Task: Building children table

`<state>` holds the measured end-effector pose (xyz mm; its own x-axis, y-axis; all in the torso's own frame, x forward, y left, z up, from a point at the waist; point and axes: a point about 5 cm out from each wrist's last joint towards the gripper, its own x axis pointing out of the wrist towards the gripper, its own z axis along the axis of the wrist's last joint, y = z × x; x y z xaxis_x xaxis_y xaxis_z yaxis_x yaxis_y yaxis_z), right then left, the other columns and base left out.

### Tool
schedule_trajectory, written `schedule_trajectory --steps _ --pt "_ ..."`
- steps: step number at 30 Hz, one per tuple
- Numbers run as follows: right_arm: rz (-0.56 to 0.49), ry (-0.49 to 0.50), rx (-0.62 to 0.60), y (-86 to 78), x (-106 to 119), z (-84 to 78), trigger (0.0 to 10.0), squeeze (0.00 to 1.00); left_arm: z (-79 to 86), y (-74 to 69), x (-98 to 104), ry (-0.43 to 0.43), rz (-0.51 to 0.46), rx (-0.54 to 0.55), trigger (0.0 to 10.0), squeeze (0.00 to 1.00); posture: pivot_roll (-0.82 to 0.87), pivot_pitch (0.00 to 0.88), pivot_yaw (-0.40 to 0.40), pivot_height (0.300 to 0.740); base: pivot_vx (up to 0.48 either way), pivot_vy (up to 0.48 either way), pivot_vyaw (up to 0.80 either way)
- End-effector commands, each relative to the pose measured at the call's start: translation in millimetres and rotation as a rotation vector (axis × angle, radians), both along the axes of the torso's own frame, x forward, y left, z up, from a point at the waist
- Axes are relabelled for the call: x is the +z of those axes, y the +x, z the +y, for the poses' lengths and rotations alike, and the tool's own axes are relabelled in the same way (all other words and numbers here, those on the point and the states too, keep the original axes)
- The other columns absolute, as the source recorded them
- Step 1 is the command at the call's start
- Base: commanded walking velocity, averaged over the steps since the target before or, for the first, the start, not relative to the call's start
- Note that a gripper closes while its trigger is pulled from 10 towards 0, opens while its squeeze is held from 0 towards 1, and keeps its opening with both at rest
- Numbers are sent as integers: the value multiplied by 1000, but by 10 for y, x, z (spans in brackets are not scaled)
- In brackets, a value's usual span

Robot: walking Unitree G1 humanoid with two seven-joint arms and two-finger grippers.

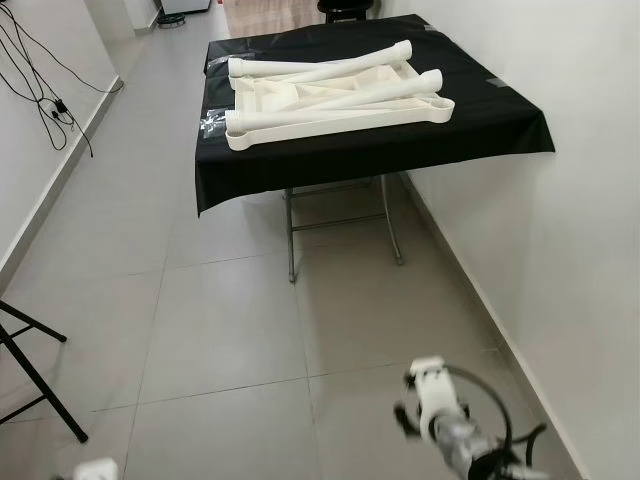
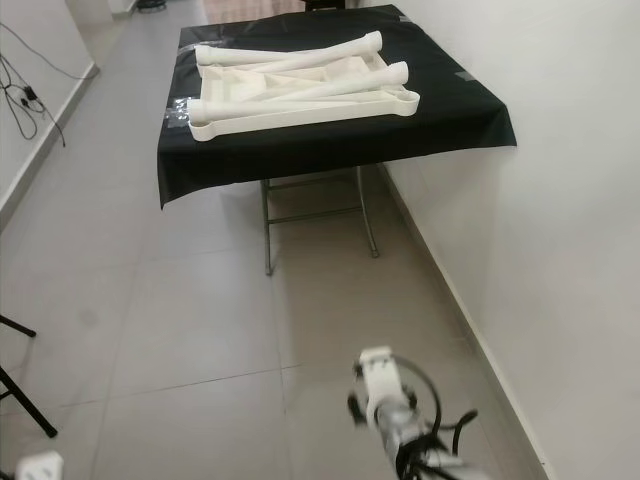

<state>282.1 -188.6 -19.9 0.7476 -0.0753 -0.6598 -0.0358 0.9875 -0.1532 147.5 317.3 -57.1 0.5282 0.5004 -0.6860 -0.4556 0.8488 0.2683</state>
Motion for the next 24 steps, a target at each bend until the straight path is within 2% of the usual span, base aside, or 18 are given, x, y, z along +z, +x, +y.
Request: schedule_trajectory --steps 1,2,5,6,9,10,11,12,13,14,16,17,19,20,21,24 --pt "-45 37 -18 61 55 30 10000 0 107 92 119 51 -80 6 10000 0 -51 55 17 740 0 0 0" --pt "-145 55 -3 259 255 61 10000 0 222 327 358 125 -224 -13 10000 0 -54 38 19 740 0 0 0" --pt "-145 55 -3 259 255 61 10000 0 222 327 358 125 -224 -13 10000 0 -54 38 19 740 0 0 0" --pt "-426 102 88 738 901 230 10000 0 221 909 1025 253 -574 -103 10000 0 -66 0 24 740 0 0 0" --pt "-426 102 88 738 901 230 10000 0 221 909 1025 253 -574 -103 10000 0 -66 0 24 740 0 0 0" --pt "-547 125 147 869 1180 330 10000 0 27 1142 1325 254 -716 -171 10000 0 -71 0 28 740 0 0 0" --pt "-547 125 147 869 1180 330 10000 0 27 1142 1325 254 -716 -171 10000 0 -71 0 28 740 0 0 0" --pt "-633 148 197 935 1379 419 10000 0 -196 1303 1545 238 -799 -241 10000 0 -73 0 32 740 0 0 0" --pt "-716 173 258 916 1527 509 10000 0 -548 1416 1749 185 -891 -359 10000 0 -74 0 37 740 0 0 0" --pt "-716 173 258 916 1527 509 10000 0 -548 1416 1749 185 -891 -359 10000 0 -74 0 37 740 0 0 0" --pt "-794 206 324 824 1643 610 10000 0 -963 1460 1951 120 -1000 -502 10000 0 -73 0 40 740 0 0 0" --pt "-825 216 363 717 1657 680 10000 0 -1152 1430 1990 104 -1030 -566 10000 0 -76 0 49 740 0 0 0" --pt "-856 231 406 570 1656 770 10000 0 -1347 1366 1993 89 -1052 -623 10000 0 -79 0 53 740 0 0 0" --pt "-864 238 418 527 1654 794 10000 0 -1399 1332 1994 81 -1052 -634 10000 0 -79 0 53 740 0 0 0" --pt "-858 230 444 493 1607 841 10000 0 -1465 1278 1900 44 -1025 -640 10000 0 -90 0 72 740 0 0 0" --pt "-852 223 463 475 1576 876 10000 0 -1508 1245 1835 17 -1004 -642 10000 0 -91 0 75 740 0 0 0"
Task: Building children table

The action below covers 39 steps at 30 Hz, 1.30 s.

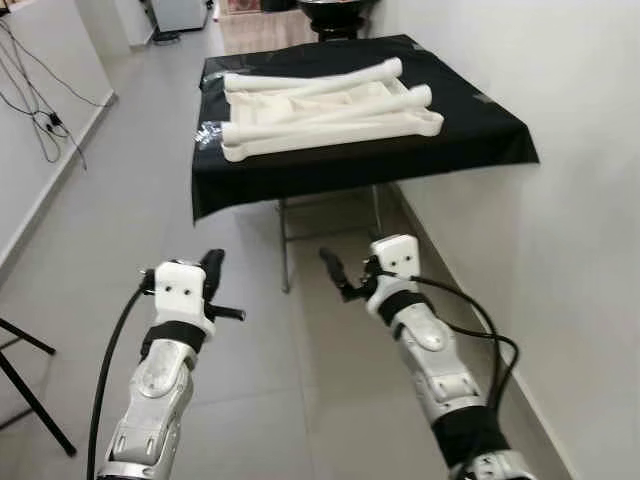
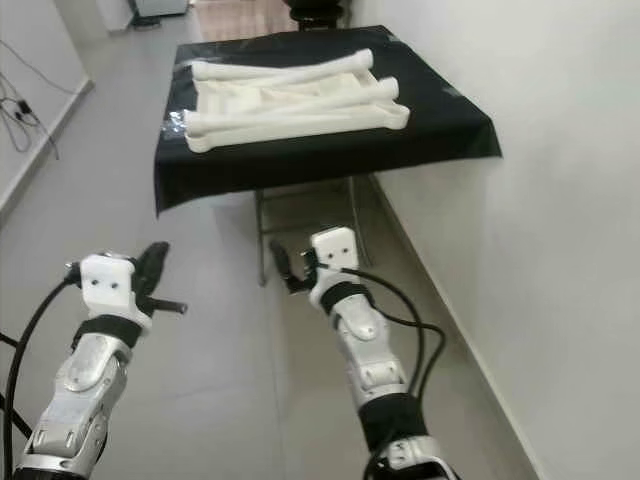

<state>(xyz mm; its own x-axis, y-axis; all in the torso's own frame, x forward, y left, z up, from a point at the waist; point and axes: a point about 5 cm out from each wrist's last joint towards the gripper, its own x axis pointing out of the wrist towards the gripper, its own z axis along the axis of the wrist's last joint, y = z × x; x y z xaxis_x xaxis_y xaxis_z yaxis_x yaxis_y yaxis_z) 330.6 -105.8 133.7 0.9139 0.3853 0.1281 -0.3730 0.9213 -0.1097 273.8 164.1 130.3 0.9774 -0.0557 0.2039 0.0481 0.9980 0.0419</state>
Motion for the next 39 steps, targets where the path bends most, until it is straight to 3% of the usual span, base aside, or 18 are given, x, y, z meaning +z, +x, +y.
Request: schedule_trajectory --steps 1,14,20,28,39 --pt "-12 -12 37 -13 3 76 10000 0 6 -36 -105 -15 54 5 10000 0 -93 0 83 740 0 0 0" --pt "27 22 -37 159 129 -18 10000 0 116 72 88 -7 85 66 10000 0 -93 0 92 740 0 0 0" --pt "49 14 -7 75 124 0 10000 0 137 -43 60 -28 105 92 10000 0 -77 0 81 740 268 0 -529" --pt "21 -2 -98 118 220 -255 10000 0 218 -154 142 -20 86 153 10000 0 -74 0 71 740 294 0 0" --pt "18 -23 -107 108 269 -301 10000 0 196 -192 220 -21 87 151 10000 0 -70 0 76 740 338 0 0"
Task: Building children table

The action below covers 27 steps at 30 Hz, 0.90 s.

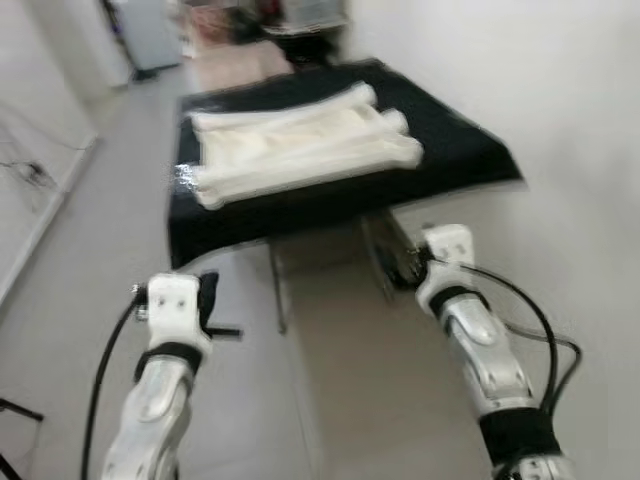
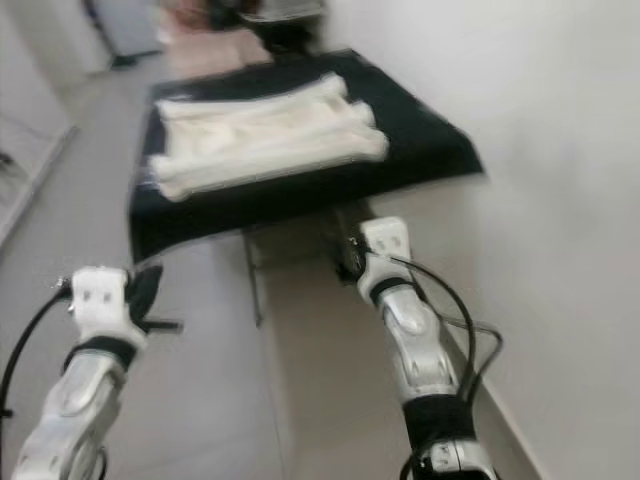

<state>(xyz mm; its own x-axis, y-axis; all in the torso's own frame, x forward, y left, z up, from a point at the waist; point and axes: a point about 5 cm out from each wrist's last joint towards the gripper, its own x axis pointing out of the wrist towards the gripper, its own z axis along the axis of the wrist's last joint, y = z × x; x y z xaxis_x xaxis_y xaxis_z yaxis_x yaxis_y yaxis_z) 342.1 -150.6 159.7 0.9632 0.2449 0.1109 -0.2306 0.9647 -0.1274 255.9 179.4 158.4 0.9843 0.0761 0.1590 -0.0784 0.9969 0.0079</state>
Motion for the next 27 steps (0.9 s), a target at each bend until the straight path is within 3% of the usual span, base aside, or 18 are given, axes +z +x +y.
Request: schedule_trajectory --steps 1,27 --pt "7 0 45 -8 10 147 10000 0 43 -12 -61 12 43 22 10000 0 -70 0 76 740 345 0 0" --pt "-37 24 155 52 219 320 10000 0 -28 35 77 -3 33 17 10000 0 -61 0 71 740 343 0 0"
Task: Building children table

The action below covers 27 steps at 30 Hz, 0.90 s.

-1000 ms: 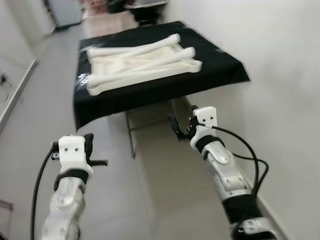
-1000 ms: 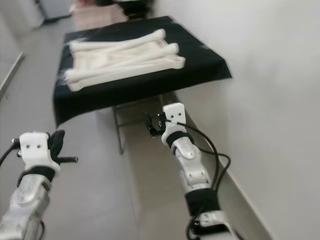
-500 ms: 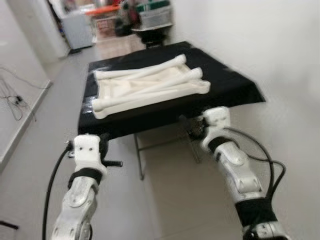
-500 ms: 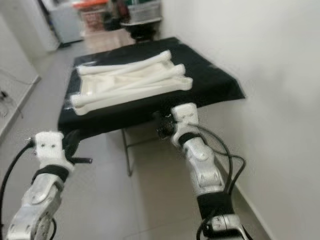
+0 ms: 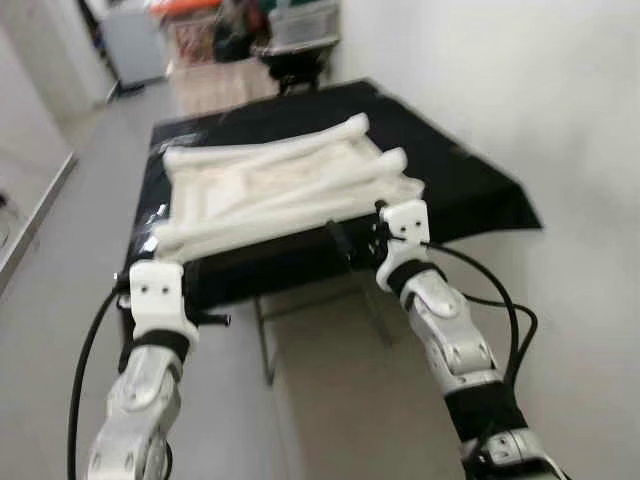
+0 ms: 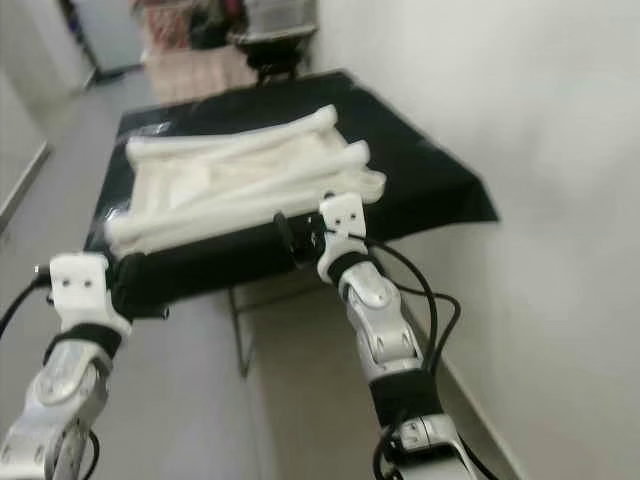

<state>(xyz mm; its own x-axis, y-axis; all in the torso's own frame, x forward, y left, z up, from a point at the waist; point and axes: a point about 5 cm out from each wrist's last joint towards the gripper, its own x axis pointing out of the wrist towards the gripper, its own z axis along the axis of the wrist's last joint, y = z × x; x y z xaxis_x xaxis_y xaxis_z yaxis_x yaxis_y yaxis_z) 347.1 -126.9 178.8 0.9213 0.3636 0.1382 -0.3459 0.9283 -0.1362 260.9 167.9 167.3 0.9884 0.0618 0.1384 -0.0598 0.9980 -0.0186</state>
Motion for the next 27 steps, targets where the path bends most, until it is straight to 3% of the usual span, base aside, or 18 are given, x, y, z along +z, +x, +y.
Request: schedule_trajectory --steps 1,15,19,22,25,27 --pt "-13 23 39 3 43 86 10000 0 88 -11 -6 24 12 35 10000 0 -60 0 73 740 345 0 0" --pt "-37 14 68 38 134 56 10000 0 89 20 2 6 17 36 10000 0 -61 0 78 740 343 0 0" --pt "-73 -43 111 33 195 78 10000 0 86 37 -9 2 28 40 10000 0 -65 0 79 740 343 0 0" --pt "-40 12 141 32 198 78 10000 0 87 42 -5 2 30 38 10000 0 -67 0 80 740 341 0 0" --pt "-61 -28 101 44 209 34 10000 0 78 41 -3 -3 29 29 10000 0 -68 0 81 740 341 0 800" --pt "-66 20 76 58 233 -7 10000 0 50 39 -5 -7 32 11 10000 0 -67 0 81 740 345 0 800"
